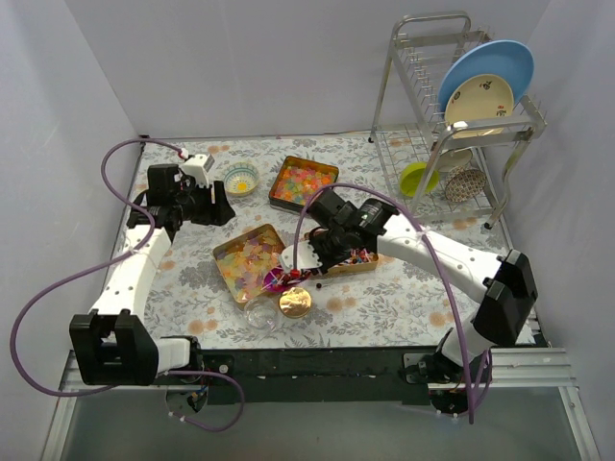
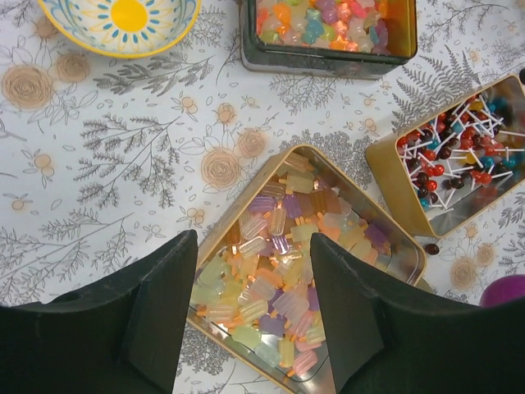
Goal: Pack the candies
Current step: Place the fake candies in the packing bottle.
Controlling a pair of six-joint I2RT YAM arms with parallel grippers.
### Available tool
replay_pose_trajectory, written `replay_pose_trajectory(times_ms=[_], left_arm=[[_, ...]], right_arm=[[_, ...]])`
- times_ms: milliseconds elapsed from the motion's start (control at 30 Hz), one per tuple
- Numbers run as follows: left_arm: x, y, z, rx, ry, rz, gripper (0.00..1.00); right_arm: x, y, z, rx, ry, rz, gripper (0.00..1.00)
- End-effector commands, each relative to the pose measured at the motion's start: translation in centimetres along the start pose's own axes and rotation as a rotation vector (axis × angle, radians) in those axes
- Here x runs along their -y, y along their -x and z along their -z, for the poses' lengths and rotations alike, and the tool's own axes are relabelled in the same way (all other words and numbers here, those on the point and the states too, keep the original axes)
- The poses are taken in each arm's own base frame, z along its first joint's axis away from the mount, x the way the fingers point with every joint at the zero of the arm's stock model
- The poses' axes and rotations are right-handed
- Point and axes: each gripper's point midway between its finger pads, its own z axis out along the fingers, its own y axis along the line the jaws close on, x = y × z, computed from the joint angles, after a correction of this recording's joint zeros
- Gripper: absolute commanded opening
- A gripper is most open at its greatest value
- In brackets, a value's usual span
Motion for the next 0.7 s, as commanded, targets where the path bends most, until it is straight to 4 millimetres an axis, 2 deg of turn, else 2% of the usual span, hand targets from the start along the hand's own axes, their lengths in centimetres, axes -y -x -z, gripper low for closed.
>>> replay_pose_trajectory(times_ms=[0, 133, 300, 433, 600, 667], left_arm=[[-0.1, -0.1, 1.4, 0.051, 0.031, 0.016, 0.57], [0.1, -0.4, 2.2, 0.066, 0.034, 0.005, 0.57], [0.4, -0.3, 2.9, 0.084, 0.036, -0.004, 0.57], [0.6, -0.2, 3.2, 0.09, 0.033, -0.002, 0.57], [0.6, -0.1, 3.3, 0.098, 0.035, -0.006, 0.57], [0.7, 0.0, 3.4, 0.105, 0.033, -0.009, 0.57]], right_arm=[[0.6, 0.8, 0.8, -0.092, 0.03, 0.099, 0.01], [1.1, 1.7, 0.1, -0.121, 0.051, 0.128, 0.01], [0.3, 2.2, -1.3, -0.129, 0.091, 0.173, 0.01], [0.2, 1.9, -2.0, -0.176, 0.102, 0.199, 0.01], [0.4, 2.2, -2.0, -0.238, 0.131, 0.21, 0.01], [0.2, 1.6, -2.2, -0.288, 0.153, 0.211, 0.01]])
